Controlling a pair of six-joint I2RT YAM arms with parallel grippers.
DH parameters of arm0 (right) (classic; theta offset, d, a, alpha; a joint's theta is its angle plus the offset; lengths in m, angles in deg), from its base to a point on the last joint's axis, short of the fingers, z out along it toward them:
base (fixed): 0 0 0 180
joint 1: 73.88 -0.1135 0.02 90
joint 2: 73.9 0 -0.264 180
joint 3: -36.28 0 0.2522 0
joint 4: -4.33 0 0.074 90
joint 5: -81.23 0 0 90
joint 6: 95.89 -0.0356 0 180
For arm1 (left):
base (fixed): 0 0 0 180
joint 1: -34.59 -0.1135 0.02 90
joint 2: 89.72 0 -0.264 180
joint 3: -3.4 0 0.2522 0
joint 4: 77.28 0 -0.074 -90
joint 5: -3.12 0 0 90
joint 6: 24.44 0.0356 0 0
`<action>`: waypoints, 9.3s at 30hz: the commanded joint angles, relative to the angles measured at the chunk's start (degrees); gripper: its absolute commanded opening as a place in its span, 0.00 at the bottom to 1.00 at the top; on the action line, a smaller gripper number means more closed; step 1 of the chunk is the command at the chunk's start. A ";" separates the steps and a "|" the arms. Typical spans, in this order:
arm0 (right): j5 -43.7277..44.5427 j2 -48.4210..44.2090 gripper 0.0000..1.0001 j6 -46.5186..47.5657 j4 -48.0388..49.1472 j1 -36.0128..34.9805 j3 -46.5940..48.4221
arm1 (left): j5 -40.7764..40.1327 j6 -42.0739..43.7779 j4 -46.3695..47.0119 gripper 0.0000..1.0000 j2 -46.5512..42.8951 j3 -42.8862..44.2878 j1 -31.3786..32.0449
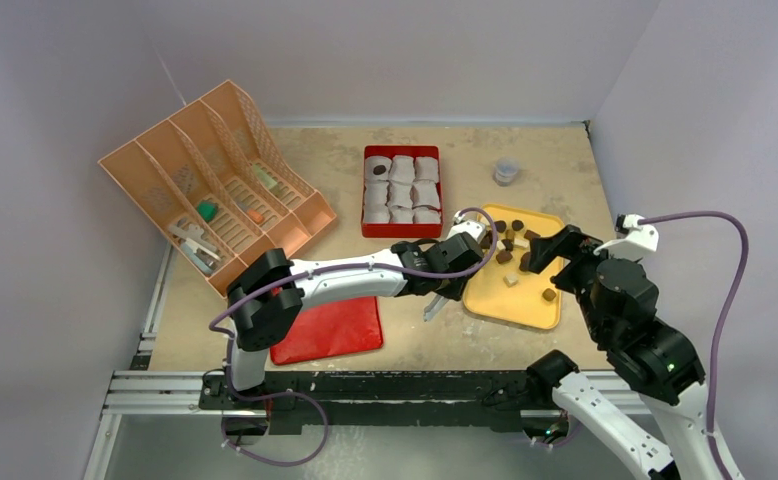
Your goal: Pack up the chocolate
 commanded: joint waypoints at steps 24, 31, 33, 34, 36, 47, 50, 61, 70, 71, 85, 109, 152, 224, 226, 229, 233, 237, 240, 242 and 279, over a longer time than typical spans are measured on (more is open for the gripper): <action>-2.05 0.91 0.99 -0.65 3.86 0.23 -0.66 | -2.56 1.01 0.84 0.22 -10.87 1.31 -5.93; -2.41 1.54 0.99 -0.39 4.11 0.27 -0.49 | -4.23 3.84 -0.07 0.22 -13.27 1.61 -13.13; -2.66 1.65 0.99 -0.37 4.25 0.27 -0.60 | -5.18 4.89 -0.69 0.22 -13.40 2.15 -14.99; -2.82 1.67 0.99 -0.45 4.34 0.26 -0.71 | -5.57 5.40 -0.99 0.22 -13.40 2.49 -15.87; -3.31 1.84 0.99 -0.47 4.39 0.22 -0.84 | -6.75 6.01 -2.32 0.22 -13.17 3.63 -17.27; -4.75 2.35 0.99 -1.28 4.86 0.27 -1.30 | -7.58 9.26 -3.36 0.22 -6.33 9.59 -25.86; -4.90 2.32 0.99 -1.40 4.51 0.27 -1.04 | -7.69 9.55 -2.91 0.22 -4.54 11.60 -26.58; -5.09 1.42 0.99 -2.15 4.38 0.24 -1.45 | -6.03 10.77 -2.96 0.23 4.02 20.23 -28.46; -4.86 1.54 0.99 -1.80 4.96 0.26 -1.55 | -4.93 10.83 -2.86 0.24 8.95 22.76 -28.99; -4.83 1.57 0.99 -1.74 5.08 0.25 -1.55 | -4.98 10.84 -2.79 0.24 9.33 22.84 -29.06; -4.52 1.66 0.99 -1.34 5.01 0.26 -1.19 | -5.07 11.64 -2.81 0.32 10.29 23.31 -29.37; -5.43 1.31 0.99 -1.59 3.75 0.22 -0.16 | 2.73 12.61 -6.17 0.32 -1.79 19.16 -25.65; 1.68 0.05 0.99 -0.60 0.88 0.27 3.77 | 12.12 15.43 6.34 0.39 -1.63 3.13 -0.18; -0.11 -0.70 0.99 -1.21 2.01 0.24 2.06 | -1.23 12.34 6.00 0.23 -6.99 0.29 3.21; -0.50 -0.62 0.99 -1.24 1.97 0.27 1.98 | -2.03 11.66 5.22 0.23 -7.56 0.85 2.74; -0.93 -0.61 0.99 -1.24 1.82 0.26 1.97 | -3.24 10.62 3.94 0.23 -8.54 2.24 1.73; -1.03 -0.40 0.99 -1.01 1.67 0.26 2.10 | -8.14 11.27 1.45 0.23 -9.52 4.65 0.29; -1.15 -0.04 0.99 -0.64 1.90 0.26 2.17 | -9.77 11.39 -0.50 0.23 -9.84 6.68 -4.09; -1.54 0.09 0.99 -0.71 1.92 0.27 1.94 | -9.68 11.42 -0.86 0.23 -10.06 7.78 -7.80; -1.81 0.01 0.99 -0.79 1.95 0.27 1.80 | -9.86 11.88 -1.00 0.23 -9.58 8.79 -10.20; -1.02 -0.31 0.99 -0.72 0.88 0.26 2.69 | -1.29 14.36 3.22 0.26 12.80 24.76 -25.28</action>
